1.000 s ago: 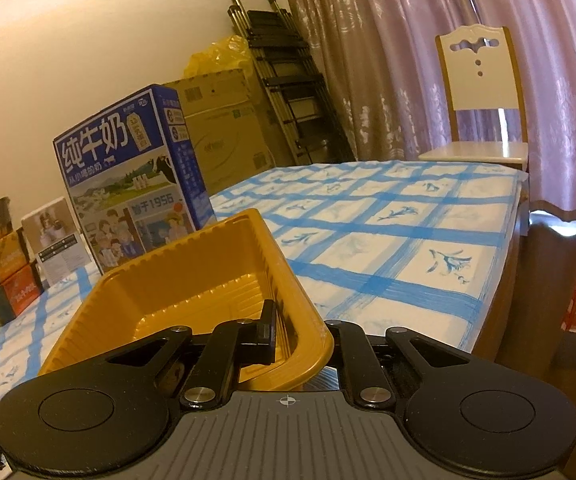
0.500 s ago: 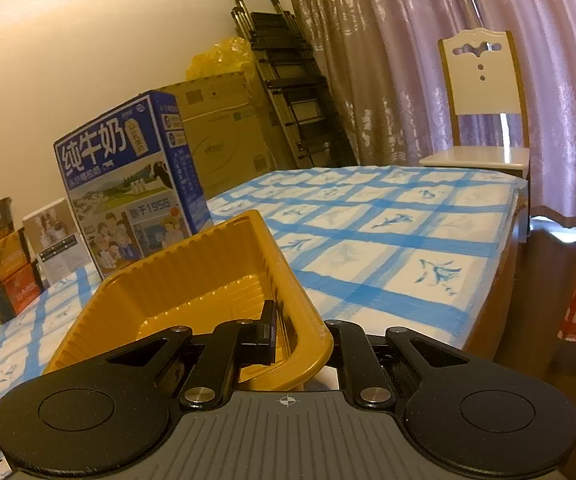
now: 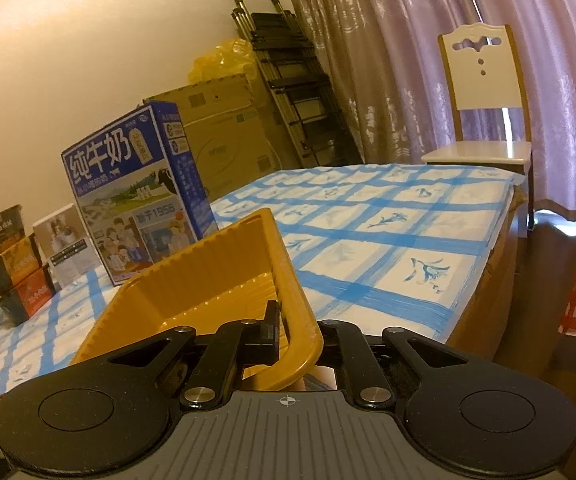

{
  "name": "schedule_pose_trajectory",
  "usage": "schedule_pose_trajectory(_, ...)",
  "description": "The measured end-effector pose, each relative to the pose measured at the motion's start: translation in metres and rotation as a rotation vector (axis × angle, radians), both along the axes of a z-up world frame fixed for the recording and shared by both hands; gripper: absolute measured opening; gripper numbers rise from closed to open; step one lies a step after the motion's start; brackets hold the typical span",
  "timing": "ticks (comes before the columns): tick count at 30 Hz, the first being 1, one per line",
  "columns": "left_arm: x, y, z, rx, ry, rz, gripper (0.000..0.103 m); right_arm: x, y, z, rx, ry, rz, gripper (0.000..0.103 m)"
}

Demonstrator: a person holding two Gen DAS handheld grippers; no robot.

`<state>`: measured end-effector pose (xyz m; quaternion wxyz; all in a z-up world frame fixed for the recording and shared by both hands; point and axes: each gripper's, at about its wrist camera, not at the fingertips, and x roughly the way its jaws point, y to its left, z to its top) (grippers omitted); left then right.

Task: Organize jewelry
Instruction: 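Close the left tool on the black wristwatch and lift it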

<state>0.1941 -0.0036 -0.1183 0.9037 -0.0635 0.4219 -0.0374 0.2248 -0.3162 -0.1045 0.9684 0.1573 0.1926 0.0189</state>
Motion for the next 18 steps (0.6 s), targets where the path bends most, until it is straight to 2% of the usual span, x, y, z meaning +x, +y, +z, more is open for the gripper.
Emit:
schedule_pose_trajectory(8,-0.01,-0.001,0.029,0.006,-0.049,-0.033,0.038,-0.004,-0.001,0.002,0.015,0.005,0.004,0.007)
schedule_pose_trajectory(18,0.001,-0.021,0.064,-0.01,-0.137,-0.084,0.038,-0.004,-0.001,0.007,0.017,0.003,0.017,0.007)
